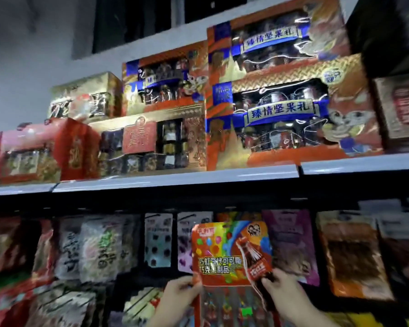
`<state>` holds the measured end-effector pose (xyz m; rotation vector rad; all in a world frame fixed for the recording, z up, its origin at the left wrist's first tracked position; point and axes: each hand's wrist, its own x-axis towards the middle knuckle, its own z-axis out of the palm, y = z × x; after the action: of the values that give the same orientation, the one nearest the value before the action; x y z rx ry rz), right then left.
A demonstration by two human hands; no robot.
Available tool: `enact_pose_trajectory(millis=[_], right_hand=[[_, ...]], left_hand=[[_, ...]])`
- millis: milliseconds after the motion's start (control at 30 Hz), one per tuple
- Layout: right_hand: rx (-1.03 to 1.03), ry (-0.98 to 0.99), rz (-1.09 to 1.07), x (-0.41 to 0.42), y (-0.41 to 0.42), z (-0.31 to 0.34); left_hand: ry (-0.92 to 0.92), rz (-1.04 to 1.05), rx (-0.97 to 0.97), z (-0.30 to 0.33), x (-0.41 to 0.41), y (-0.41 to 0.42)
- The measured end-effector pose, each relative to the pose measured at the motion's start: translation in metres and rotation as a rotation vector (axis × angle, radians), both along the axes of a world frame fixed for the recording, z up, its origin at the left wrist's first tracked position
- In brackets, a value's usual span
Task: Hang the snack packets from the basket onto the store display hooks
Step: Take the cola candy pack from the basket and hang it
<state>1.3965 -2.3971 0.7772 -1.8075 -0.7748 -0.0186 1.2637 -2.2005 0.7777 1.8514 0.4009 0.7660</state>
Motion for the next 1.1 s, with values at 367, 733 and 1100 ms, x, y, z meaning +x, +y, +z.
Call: enact_pose_trajectory(millis=[367,733,1100], right_hand=[[-0.059,0.041,-0.256,0.041,0.041,-0.005],[-0.028,0.034,-0.355,0.071,0.057,0.013],[-0.045,0.101,-0.323,0.087,0.068,0.006]], left_hand=[[0.030,-0.129,0.066,-0.002,0.065,0.061],[-0.044,-0.141,0.004,0.011,0.106,0.066],[-0.011,-0.117,0.085,0.007,0.131,0.079]])
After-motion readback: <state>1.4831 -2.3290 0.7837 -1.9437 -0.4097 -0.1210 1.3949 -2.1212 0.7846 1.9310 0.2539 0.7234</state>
